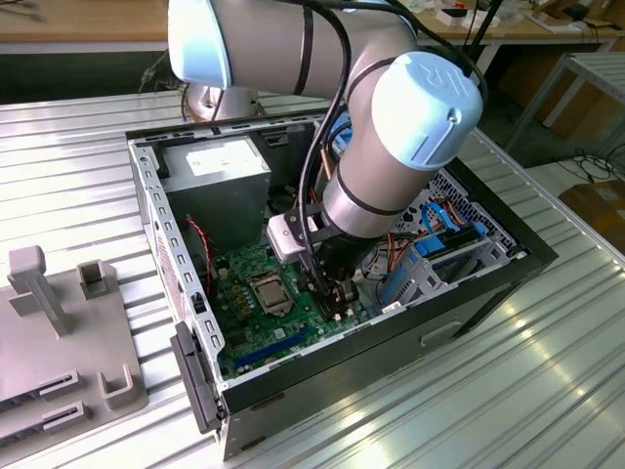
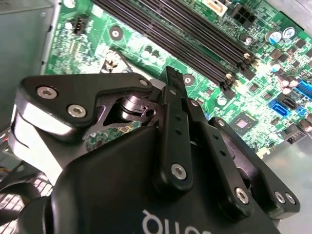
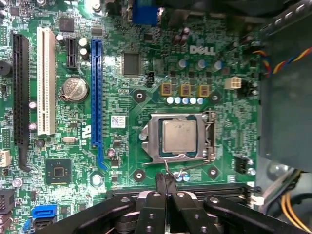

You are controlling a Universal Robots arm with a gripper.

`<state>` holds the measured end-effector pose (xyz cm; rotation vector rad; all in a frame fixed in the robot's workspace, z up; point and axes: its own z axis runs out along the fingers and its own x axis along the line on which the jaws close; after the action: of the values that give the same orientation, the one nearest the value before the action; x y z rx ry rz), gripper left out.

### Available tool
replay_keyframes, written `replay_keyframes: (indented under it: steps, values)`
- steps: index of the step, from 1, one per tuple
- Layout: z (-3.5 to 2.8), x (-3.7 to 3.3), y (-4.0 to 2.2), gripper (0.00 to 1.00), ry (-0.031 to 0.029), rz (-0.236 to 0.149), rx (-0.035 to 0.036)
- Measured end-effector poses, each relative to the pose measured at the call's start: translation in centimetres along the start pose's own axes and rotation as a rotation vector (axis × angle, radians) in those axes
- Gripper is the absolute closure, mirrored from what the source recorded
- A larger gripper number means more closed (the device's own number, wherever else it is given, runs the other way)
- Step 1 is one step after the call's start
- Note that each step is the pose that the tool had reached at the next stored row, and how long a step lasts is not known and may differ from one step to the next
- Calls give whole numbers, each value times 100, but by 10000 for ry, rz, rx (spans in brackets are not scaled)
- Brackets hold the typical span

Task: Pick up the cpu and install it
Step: 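Install the first cpu locking lever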

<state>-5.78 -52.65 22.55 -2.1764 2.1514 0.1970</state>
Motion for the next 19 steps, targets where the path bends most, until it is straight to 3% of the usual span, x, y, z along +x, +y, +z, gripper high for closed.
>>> replay_keyframes:
  steps: [10, 14, 19]
  values:
    - [-178, -29, 1, 90, -346, -18, -227]
    - [-238, -45, 2, 90, -429, -14, -316]
    - [-308, -67, 1, 90, -485, -6, -428]
